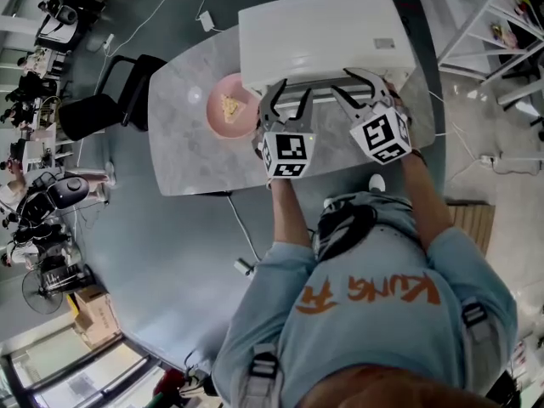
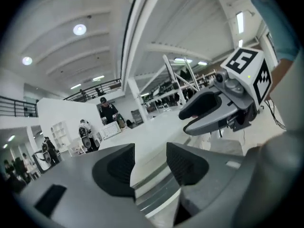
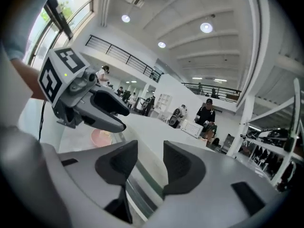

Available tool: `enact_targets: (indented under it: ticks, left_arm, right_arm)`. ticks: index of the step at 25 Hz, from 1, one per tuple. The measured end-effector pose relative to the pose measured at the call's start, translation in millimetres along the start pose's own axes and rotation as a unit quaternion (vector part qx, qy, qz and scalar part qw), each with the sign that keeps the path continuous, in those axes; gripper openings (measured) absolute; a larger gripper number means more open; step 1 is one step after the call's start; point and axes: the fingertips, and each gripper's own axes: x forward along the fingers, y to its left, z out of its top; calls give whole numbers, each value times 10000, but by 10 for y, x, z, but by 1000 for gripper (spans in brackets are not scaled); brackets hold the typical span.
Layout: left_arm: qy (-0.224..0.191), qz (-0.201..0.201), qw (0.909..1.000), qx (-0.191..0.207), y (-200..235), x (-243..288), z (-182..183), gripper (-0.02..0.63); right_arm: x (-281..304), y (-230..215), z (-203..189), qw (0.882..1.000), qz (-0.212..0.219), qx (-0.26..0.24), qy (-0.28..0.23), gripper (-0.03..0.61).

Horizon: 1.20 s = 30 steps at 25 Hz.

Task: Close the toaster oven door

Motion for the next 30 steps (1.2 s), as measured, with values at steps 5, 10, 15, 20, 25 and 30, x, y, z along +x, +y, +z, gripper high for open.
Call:
enact_targets:
  ticks: [5, 10, 15, 20, 25, 30]
  left_arm:
    - [-923, 706, 9893, -878, 386, -51, 579, 43]
    - [-1359, 1227, 9730, -1403, 643, 46, 985, 14]
    - [-1311, 1658, 9399, -2683, 827, 35, 773, 2]
    - [-1209, 1545, 9474, -2527, 689, 97, 741, 2]
    - [-1218, 1514, 9505, -2423, 660, 69, 771, 2]
    - [-1218, 1494, 9520, -2376, 635, 75, 787, 2]
  right_arm:
    - [31, -469, 369, 9961, -358, 627, -505, 126]
    - [-14, -1001, 606, 9859, -903, 1072, -918, 73]
    - [-151, -1380, 635, 9598, -1667, 1994, -1063, -4]
    - [-253, -1380, 493, 9609, -1613, 2014, -1009, -3]
    - [-280, -1335, 433, 9630, -1550, 1989, -955, -3]
    - [-291, -1320, 425, 9643, -1507, 1961, -942, -3]
